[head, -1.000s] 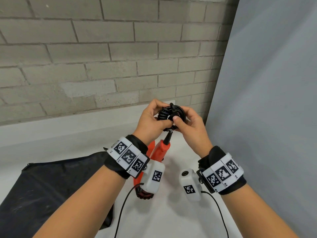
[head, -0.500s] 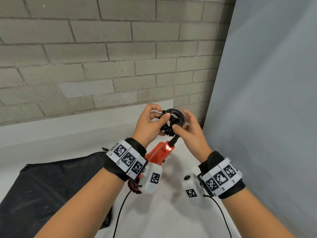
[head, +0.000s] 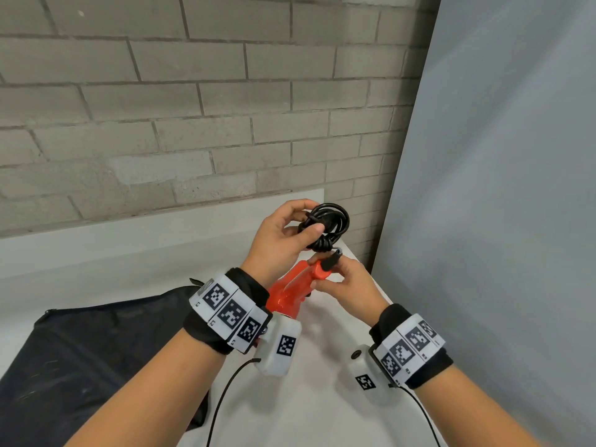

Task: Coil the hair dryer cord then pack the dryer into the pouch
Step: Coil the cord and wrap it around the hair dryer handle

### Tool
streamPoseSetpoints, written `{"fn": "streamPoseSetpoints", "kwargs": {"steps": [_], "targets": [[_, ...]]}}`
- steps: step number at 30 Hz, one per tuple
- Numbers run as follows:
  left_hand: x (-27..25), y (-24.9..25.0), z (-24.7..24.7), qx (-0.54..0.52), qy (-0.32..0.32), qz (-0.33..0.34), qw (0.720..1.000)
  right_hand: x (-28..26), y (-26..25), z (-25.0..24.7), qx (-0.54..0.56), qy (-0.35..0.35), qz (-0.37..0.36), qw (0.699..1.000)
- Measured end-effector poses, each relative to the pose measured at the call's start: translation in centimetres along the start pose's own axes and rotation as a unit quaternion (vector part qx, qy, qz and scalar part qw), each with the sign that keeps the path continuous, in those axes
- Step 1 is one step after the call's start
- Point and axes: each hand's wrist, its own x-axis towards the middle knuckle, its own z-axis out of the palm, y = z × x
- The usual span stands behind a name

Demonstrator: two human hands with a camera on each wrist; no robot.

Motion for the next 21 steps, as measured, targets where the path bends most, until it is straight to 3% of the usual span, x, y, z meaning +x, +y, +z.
{"fn": "streamPoseSetpoints", "kwargs": {"steps": [4, 9, 13, 19, 21], "targets": [[-1.0, 0.1, -0.1, 0.02, -0.017, 0.007, 1.0, 0.0, 0.5, 1.0, 0.031, 0.069, -0.009, 0.997], [-2.4, 0.5, -1.0, 0.013, -0.031, -0.016, 0.999, 0.4, 1.3, 1.6, -0.005, 0.072, -0.02, 0.997], [-3.8, 0.9, -2.1, 0.002, -0.064, -0.035, 0.997, 0.3, 1.5, 2.5, -0.034, 0.005, -0.054, 0.998], [-5.8, 0.4, -3.8, 0.026, -0.082, -0.098, 0.992, -0.2, 1.8, 3.6, -0.21, -0.138, -0.08, 0.965], [-6.8, 0.2, -4.0, 0.066, -0.122, -0.089, 0.986, -0.4, 1.4, 4.0, -0.187, -0.181, -0.067, 0.963]]}}
